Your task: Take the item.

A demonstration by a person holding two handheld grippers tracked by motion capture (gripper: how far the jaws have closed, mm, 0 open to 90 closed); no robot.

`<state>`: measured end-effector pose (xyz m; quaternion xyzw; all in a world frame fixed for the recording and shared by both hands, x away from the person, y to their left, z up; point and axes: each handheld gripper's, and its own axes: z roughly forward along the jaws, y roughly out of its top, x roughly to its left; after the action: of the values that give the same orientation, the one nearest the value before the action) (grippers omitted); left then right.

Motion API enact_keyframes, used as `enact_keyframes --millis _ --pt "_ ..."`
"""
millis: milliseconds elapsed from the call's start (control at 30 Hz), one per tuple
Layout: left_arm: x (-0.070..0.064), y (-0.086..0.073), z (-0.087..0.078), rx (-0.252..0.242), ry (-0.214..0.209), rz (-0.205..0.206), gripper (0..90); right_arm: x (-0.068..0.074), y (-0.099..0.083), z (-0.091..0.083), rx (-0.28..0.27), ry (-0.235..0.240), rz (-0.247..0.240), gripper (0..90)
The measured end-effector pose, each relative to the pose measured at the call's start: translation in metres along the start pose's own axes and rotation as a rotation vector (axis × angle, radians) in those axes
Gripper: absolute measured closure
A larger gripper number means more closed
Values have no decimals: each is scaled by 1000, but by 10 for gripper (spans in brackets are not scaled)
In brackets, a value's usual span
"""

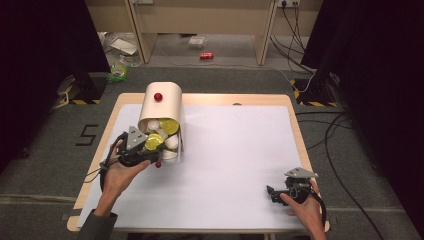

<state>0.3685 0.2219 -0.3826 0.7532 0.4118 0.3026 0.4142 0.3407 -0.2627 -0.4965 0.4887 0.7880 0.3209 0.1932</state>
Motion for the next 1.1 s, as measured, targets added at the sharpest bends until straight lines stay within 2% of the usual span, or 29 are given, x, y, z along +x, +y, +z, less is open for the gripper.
enact_keyframes --millis 300,567,867,1100 --pt "3 10 -16 -20 -46 -1 382 0 0 0 0 0 0 3" --pt "11 16 -29 -45 -98 -38 382 0 0 0 1 -2 0 3" --pt "24 20 -54 -74 -96 -49 382 0 0 0 0 -2 -3 3" --pt "40 14 -68 -90 -66 -73 382 0 0 0 0 -2 -3 3"
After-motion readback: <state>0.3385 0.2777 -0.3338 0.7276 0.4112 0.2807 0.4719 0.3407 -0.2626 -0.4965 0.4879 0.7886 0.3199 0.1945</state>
